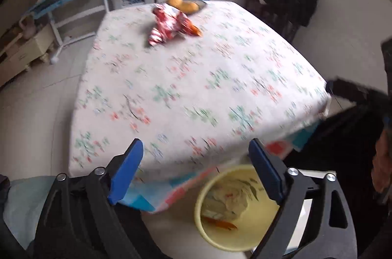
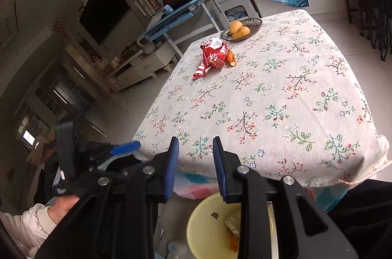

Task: Collect trash

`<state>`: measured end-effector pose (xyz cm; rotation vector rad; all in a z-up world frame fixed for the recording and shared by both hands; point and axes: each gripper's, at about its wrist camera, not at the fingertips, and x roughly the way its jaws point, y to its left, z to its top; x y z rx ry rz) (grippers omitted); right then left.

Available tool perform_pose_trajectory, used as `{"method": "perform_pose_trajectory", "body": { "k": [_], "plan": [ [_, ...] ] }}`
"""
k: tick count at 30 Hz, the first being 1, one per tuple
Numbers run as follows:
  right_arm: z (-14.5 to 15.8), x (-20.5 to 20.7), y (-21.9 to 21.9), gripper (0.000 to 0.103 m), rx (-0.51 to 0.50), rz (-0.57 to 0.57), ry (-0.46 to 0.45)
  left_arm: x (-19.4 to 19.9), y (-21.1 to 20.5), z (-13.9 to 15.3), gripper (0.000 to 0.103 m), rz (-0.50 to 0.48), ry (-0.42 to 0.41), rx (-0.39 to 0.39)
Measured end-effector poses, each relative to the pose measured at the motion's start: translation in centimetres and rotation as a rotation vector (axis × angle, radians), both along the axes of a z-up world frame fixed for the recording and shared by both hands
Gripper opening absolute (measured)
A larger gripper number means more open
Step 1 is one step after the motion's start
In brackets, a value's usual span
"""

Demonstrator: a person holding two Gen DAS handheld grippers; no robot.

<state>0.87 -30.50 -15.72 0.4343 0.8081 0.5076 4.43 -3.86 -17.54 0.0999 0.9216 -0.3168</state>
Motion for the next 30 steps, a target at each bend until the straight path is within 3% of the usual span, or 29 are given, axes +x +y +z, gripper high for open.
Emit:
{"method": "perform_pose_trajectory", "body": {
  "k": [5, 9, 13, 19, 30],
  "plan": [
    [-1.6, 1.1, 0.6, 0.03, 0.008, 0.013, 0.028, 10.8, 0.3, -0.7, 0.091, 0.11, 0.001, 0.039],
    [-2.9, 1.8, 0.4, 0.03, 0.014, 0.011, 0.07, 17.7, -1.2, -2.7, 0.091, 0.109, 0.039, 0.079],
    [-3.4, 2.3, 0.1, 0.031, 0.025, 0.0, 0.089, 22.0, -2.9, -4.9, 0.091, 0.102, 0.066, 0.084],
    [-3.4, 2.4, 0.4, 0.032, 0.035, 0.013, 0.097, 24.8, -4.3, -6.0, 0.096, 0.092, 0.055, 0.112],
    [-2.9, 1.6, 2.4, 0.037, 0.009, 0.072, 0.094, 24.8, -4.4, -6.1, 0.097, 0.088, 0.045, 0.104]
  ]
}}
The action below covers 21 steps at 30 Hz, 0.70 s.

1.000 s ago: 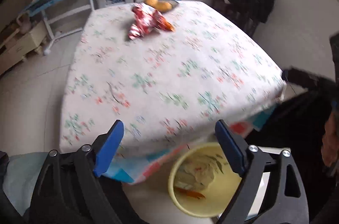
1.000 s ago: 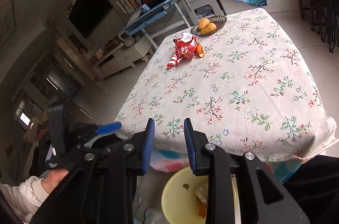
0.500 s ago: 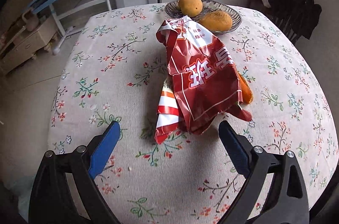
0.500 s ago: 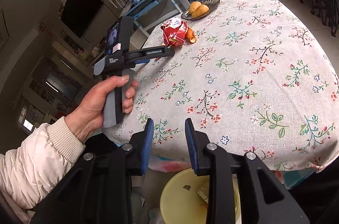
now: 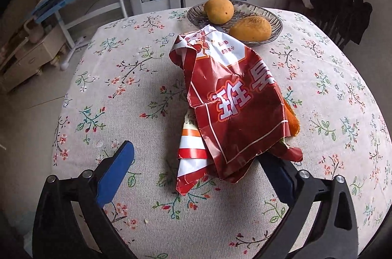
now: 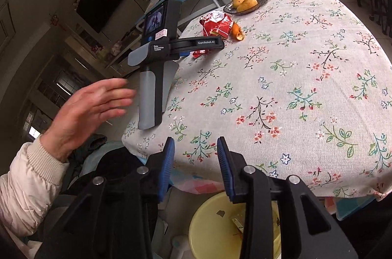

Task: Collect trash

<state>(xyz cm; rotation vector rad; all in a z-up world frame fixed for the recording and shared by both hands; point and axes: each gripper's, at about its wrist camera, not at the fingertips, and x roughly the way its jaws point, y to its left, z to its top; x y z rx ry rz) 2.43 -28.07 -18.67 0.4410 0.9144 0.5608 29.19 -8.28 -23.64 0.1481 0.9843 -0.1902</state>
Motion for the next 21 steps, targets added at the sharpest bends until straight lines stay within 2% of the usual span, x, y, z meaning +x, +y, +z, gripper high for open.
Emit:
{"method": "perform_pose_trajectory", "body": {
  "k": [9, 14, 21],
  "plan": [
    [0.1, -1.3, 2.6, 0.039, -0.052, 0.07, -0.01, 0.0, 0.0, 0.0, 0.097, 0.0, 0.0, 0.0],
    [-0.6, -0.9, 3.6, 0.039, -0.055, 0.081, 0.022, 0.1, -0.1, 0.0, 0.097, 0.0, 0.0, 0.0],
    [-0.5, -1.3, 3.6, 0.039, -0.112, 0.07, 0.0, 0.0, 0.0, 0.0, 0.097, 0.0, 0.0, 0.0]
  ]
}}
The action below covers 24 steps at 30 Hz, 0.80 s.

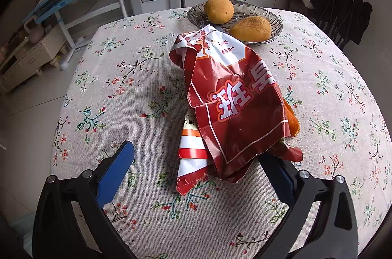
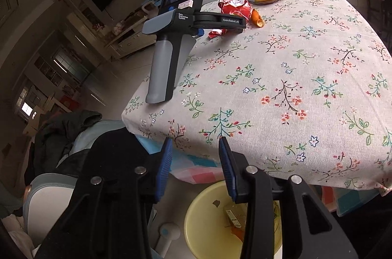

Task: Collect trash

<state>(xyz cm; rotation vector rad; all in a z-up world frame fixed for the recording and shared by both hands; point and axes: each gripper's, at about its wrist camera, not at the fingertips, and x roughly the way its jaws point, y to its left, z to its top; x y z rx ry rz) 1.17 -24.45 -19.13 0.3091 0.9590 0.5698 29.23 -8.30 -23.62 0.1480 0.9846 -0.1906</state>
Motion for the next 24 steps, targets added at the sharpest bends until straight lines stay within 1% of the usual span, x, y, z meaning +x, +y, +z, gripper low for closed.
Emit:
{"method": "perform_pose_trajectory", "body": {
  "k": [8, 14, 24],
  "plan": [
    [-0.2, 0.1, -0.3, 0.04, -0.035, -0.014, 0.001, 0.0, -0.1, 0.0, 0.097, 0.0, 0.0, 0.0],
    [-0.1, -0.2, 0.3, 0.041, -0.051, 0.009, -0.014, 0.1, -0.2, 0.0, 0.097, 0.0, 0.0, 0.0],
    [0.5, -0.3, -0.8, 0.043, -0.015, -0.027, -0.037, 0.0, 0.0, 0.0, 0.097, 0.0, 0.0, 0.0]
  ]
}}
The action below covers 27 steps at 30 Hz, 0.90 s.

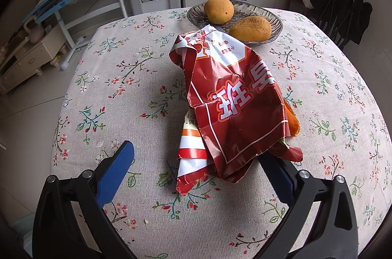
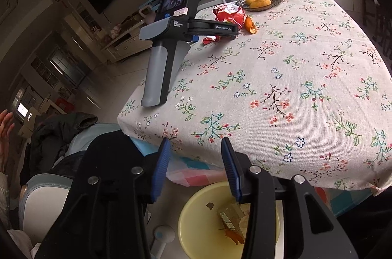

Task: Collect trash

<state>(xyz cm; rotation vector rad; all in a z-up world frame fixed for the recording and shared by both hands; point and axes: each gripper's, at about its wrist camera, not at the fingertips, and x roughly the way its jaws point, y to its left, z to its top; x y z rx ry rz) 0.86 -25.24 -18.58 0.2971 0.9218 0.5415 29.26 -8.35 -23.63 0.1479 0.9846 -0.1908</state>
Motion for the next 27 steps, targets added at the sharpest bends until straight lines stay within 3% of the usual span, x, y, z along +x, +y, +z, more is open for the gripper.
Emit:
{"method": "perform_pose_trajectory", "body": {
  "k": [10, 27],
  "plan": [
    [1.0, -0.6, -2.1, 0.047, -0.009, -0.072, -0.053, 0.0, 0.1, 0.0, 0.097, 0.0, 0.0, 0.0],
    [1.2, 1.9, -3.6, 0.051, 0.034, -0.115, -0.04, 0.1, -0.1, 0.0, 0.097, 0.003, 0.0, -0.002]
  ]
}}
